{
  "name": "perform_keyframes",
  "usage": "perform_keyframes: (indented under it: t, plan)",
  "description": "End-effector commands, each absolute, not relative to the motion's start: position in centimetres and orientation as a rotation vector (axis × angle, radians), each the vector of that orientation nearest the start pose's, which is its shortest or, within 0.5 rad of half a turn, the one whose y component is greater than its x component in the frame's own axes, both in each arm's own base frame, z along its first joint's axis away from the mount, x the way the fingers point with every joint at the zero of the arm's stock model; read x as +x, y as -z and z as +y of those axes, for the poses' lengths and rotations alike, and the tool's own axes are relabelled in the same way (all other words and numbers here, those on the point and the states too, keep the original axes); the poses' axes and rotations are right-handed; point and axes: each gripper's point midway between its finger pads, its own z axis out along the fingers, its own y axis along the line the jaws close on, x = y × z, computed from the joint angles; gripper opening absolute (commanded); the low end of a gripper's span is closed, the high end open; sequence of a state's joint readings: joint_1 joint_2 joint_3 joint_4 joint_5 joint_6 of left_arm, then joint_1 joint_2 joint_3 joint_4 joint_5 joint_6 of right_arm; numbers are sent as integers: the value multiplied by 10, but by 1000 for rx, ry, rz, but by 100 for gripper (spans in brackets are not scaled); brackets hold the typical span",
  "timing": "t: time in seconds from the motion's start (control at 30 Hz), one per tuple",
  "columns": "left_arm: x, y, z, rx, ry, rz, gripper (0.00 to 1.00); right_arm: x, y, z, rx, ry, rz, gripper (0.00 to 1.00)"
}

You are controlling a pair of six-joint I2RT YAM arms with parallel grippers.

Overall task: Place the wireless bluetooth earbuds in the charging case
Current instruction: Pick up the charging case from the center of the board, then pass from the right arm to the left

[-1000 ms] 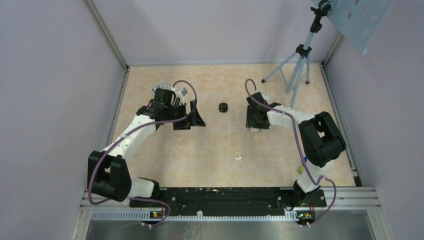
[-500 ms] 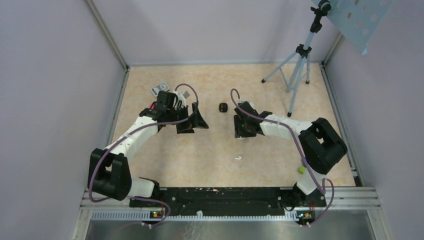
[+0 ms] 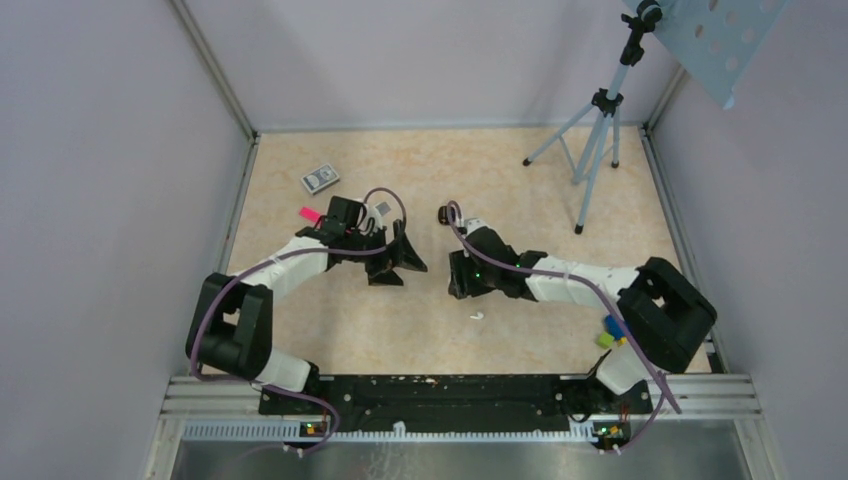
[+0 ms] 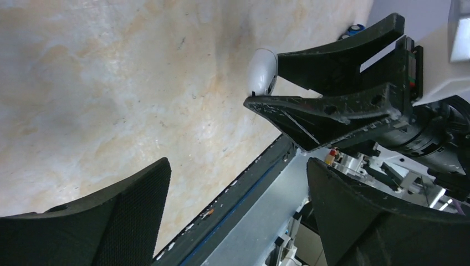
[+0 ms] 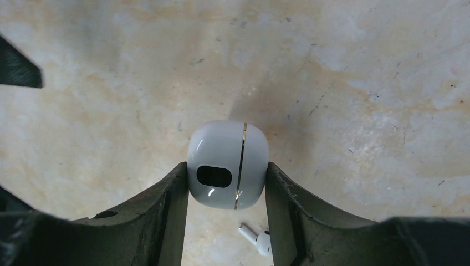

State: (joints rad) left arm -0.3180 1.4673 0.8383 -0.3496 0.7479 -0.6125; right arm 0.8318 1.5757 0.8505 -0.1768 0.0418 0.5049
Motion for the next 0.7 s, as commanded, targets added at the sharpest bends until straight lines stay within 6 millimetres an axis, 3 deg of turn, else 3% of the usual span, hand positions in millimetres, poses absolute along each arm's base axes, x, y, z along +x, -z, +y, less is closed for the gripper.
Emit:
perform_keyframes:
  t: [0.0,0.17,0.33,0.67]
  plan:
    - [253,-125,-236,-68,1452,2552,93,252,-108,311,-416,-736,2215,34]
    - [253,-132,-237,-88,1609,2494,89,245,-139,318,-436,-854,2082,34]
    - [255,-148,-246,21,1723,2403,86,241,-144,326,-476,-883,2069,33]
    - [264,-148,-253,1,1744,2397,79,238,-152,337,-519,-903,2041,33]
